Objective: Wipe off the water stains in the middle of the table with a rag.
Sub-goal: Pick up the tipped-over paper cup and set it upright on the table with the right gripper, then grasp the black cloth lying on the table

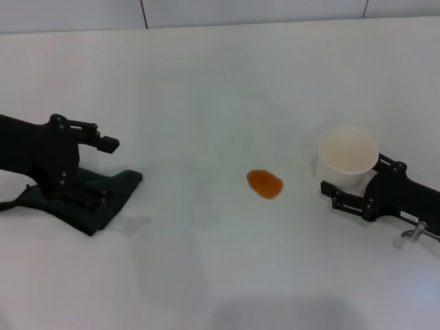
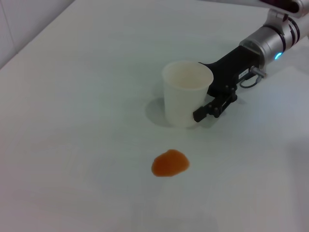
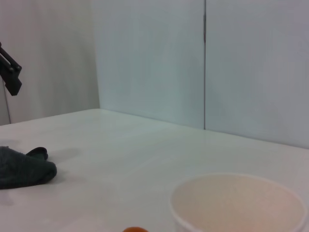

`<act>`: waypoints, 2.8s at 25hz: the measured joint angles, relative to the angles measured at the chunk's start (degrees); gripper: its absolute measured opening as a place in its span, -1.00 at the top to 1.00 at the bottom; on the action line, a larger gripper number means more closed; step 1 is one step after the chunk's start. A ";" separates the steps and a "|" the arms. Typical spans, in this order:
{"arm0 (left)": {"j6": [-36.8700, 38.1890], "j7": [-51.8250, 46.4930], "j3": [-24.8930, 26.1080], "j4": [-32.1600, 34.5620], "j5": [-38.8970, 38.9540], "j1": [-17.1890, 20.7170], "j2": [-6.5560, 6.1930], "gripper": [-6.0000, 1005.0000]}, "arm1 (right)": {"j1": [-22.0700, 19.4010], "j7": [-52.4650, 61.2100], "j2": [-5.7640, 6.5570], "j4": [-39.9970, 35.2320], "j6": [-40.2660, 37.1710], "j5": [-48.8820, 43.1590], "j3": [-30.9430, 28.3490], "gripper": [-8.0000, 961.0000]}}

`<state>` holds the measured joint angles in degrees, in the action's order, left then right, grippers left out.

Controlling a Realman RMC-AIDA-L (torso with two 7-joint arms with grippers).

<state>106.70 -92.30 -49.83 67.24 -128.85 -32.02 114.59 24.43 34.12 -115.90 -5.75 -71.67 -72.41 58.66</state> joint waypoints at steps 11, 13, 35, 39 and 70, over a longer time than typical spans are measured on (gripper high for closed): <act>0.33 -0.07 0.06 0.00 0.14 0.30 0.02 -0.74 | -0.66 1.49 0.79 -1.01 -2.24 -0.70 0.57 -0.75; 0.35 -0.08 0.07 0.00 0.17 0.34 0.02 -0.74 | -1.13 4.30 1.12 -2.83 -2.51 -1.97 1.02 -0.75; 0.17 0.13 0.09 0.00 -0.08 0.55 -0.23 -0.74 | -9.46 47.98 1.66 -51.43 -11.10 -36.63 1.65 -0.74; 0.26 -0.02 0.11 0.00 -0.20 0.57 -0.40 -0.74 | -6.93 54.38 2.30 -58.94 -17.45 -42.07 1.58 -0.74; -1.45 -6.07 0.09 10.95 -12.67 3.95 1.13 -0.73 | 3.49 63.77 1.46 -71.55 -32.52 -47.38 -3.51 -0.73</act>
<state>105.25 -98.37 -49.75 78.18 -141.53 -28.07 115.72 27.92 97.89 -114.43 -77.31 -104.20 -119.79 55.15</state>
